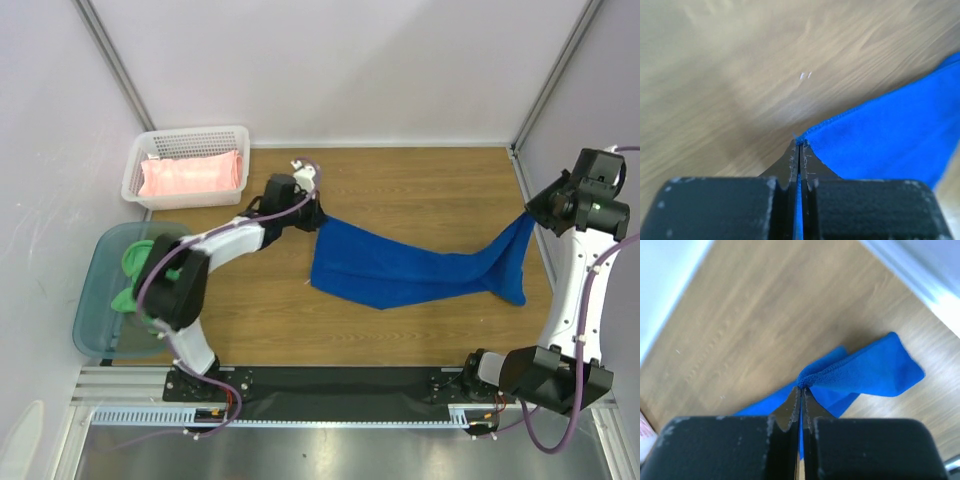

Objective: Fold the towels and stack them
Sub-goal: Flatten out the crumpled towel, then fold the towel

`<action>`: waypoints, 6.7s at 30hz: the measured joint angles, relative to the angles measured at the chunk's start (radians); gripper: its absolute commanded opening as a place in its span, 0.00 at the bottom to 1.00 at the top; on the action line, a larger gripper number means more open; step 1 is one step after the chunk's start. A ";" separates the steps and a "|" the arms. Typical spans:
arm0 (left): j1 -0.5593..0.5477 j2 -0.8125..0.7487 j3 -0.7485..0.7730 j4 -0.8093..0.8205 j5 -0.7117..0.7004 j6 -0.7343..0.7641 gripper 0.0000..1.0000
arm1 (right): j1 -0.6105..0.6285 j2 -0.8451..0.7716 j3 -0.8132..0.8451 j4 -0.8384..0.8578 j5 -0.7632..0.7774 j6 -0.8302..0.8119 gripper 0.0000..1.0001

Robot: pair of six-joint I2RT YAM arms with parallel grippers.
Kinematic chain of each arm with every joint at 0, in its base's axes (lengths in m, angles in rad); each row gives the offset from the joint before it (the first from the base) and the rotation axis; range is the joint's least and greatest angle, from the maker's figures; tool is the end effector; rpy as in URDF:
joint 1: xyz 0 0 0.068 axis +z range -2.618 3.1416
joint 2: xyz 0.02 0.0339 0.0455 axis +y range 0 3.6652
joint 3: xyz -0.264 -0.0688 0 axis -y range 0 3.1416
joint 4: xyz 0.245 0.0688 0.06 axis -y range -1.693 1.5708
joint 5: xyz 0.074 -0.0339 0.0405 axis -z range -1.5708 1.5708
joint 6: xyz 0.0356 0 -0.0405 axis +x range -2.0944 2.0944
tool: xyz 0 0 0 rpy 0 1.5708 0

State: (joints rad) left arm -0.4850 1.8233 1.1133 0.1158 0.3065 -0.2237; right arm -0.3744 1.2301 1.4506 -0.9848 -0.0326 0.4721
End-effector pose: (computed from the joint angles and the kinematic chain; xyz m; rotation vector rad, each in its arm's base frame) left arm 0.3491 -0.1961 0.1945 0.4699 2.1776 -0.7309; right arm 0.2209 -0.0855 0.3986 0.9447 2.1367 0.0867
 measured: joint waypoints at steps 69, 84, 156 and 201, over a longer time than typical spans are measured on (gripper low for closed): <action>0.246 -0.107 -0.085 -0.256 -0.699 -0.264 0.00 | 0.022 0.789 0.078 0.444 -0.245 -0.034 0.01; 0.246 -0.058 0.048 -0.328 -0.706 -0.252 0.78 | 0.075 0.831 0.241 0.346 -0.189 -0.136 0.77; 0.174 -0.906 -0.713 -0.752 -0.576 -0.702 0.00 | 0.846 0.605 0.016 0.501 -0.189 0.094 0.69; 0.106 -1.122 -0.812 -0.766 -0.543 -0.764 0.00 | 1.265 1.460 0.993 0.663 -0.052 0.209 0.58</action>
State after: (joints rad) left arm -0.3790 0.7013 0.3012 -0.6506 -0.2363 -0.9874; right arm 0.8902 2.6896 2.4432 -0.3222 -0.0849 0.6811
